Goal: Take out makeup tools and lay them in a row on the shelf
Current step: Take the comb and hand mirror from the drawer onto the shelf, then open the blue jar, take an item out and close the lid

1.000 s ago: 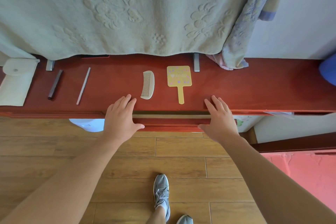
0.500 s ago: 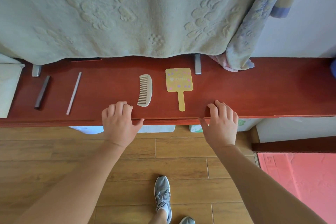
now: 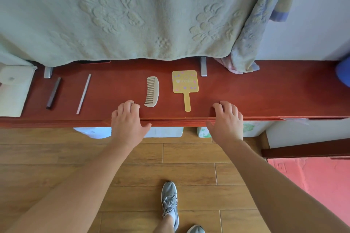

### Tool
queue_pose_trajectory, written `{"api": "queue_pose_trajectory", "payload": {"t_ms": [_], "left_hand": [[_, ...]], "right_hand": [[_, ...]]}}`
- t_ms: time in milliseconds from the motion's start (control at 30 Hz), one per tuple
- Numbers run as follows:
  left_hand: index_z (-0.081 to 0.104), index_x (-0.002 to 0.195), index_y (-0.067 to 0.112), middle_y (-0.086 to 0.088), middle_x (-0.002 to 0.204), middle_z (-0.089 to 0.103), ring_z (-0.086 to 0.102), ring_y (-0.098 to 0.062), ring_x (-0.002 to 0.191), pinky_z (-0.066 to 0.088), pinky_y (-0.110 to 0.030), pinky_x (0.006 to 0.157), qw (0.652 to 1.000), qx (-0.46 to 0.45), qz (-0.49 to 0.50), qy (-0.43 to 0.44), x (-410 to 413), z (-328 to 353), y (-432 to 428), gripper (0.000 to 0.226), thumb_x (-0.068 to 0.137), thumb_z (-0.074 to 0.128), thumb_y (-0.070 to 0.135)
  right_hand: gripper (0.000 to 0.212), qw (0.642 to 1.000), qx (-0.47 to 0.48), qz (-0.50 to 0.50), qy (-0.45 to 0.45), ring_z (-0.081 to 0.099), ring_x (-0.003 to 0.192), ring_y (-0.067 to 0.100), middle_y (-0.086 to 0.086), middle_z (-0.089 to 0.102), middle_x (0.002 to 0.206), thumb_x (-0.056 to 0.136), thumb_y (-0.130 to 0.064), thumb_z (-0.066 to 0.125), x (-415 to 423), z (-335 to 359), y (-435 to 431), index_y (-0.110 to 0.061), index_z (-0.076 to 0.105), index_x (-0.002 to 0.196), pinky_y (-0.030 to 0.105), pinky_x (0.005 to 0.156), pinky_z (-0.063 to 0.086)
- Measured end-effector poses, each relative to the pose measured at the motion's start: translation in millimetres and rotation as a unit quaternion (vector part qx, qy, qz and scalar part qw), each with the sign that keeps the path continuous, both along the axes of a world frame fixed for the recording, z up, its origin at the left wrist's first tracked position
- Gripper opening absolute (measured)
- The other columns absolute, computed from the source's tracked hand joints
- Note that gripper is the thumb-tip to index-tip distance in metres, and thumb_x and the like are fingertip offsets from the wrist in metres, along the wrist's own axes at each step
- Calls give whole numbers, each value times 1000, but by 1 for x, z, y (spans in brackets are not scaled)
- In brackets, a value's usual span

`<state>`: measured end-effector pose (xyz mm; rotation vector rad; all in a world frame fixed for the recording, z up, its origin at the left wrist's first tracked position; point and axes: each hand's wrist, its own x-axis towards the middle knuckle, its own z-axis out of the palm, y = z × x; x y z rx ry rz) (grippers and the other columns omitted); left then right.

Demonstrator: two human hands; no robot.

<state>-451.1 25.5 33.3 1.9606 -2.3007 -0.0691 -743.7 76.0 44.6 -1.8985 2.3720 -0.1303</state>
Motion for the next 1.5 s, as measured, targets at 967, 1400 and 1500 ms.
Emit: {"api": "queue_pose_trajectory", "payload": {"t_ms": [967,1400,1500], "left_hand": [[39,147,11,-12,158,34,30,-29,147,28,-47,119,991,-14,-129,27,-102,240,124,56,101,43,42],[54,132,12,-4,133,56,52,-24,124,42,-40,104,965,-14,-262,33,-174,259,74,42,100,43,36],[55,127,14,-2,126,58,54,-23,117,45,-40,101,955,-11,-295,39,-206,260,66,38,99,43,36]], "right_hand": [[62,999,-26,15,-25,19,147,25,4,34,154,98,-51,35,-68,232,153,-15,33,148,42,120,17],[51,993,-63,-98,-12,33,135,26,7,46,143,98,-37,39,-113,267,159,-8,43,140,37,112,24],[46,989,-75,-129,-17,38,128,27,8,51,135,97,-35,41,-129,264,160,-7,48,133,37,108,28]]}}
